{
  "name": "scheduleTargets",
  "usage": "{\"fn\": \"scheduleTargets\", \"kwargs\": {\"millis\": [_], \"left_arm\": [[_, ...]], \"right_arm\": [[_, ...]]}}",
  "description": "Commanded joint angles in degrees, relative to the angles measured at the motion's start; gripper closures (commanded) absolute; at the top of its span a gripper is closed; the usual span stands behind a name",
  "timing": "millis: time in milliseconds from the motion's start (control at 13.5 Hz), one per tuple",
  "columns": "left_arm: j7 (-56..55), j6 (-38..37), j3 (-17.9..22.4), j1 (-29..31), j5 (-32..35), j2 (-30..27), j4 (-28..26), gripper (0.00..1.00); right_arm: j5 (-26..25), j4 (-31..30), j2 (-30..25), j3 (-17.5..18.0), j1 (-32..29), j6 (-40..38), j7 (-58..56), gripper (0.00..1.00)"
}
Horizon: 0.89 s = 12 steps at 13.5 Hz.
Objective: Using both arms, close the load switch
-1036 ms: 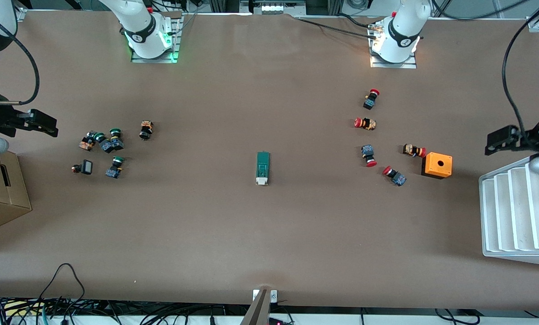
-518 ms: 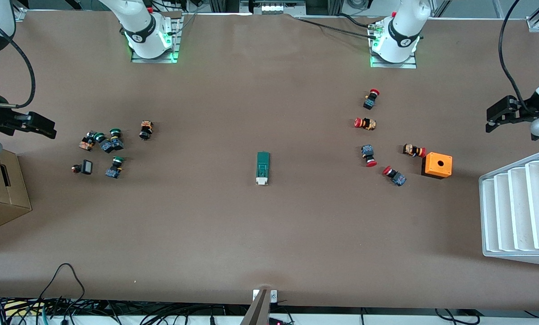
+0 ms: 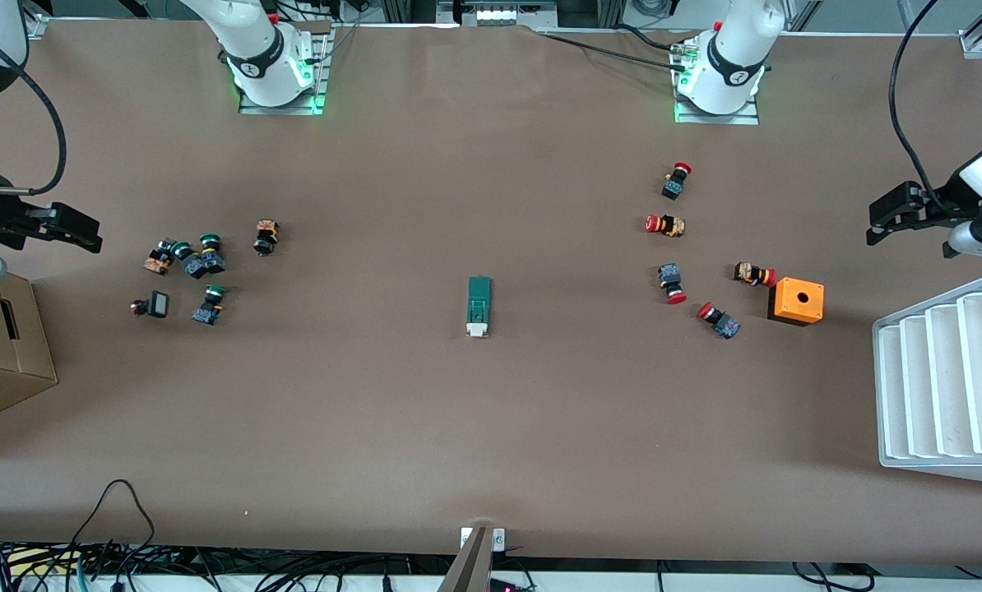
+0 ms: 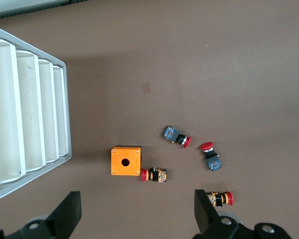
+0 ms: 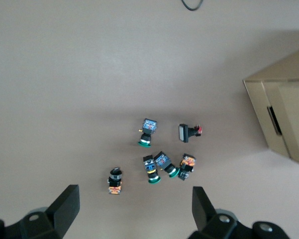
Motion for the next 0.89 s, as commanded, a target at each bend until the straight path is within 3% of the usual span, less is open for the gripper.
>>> {"fn": "scheduleTargets", "kwargs": {"millis": [0, 518, 814], "left_arm": [[-0.2, 0.8, 0.0, 0.0, -0.8, -1.1, -1.4, 0.00], [-2.4, -0.3, -4.5, 2.3, -0.4, -0.6, 1.1, 0.00], [-2.4, -1.4, -4.6, 2.2, -0.3, -0.8, 1.2, 0.00]], "right_arm": [[-0.9, 0.5, 0.0, 0.0, -0.4, 0.4, -5.7, 0.00], [-0.7, 0.6, -0.1, 0.0, -0.3, 0.4, -5.0, 0.00], [-0.7, 0.5, -0.1, 0.0, -0.3, 0.4, -5.1, 0.00]]}}
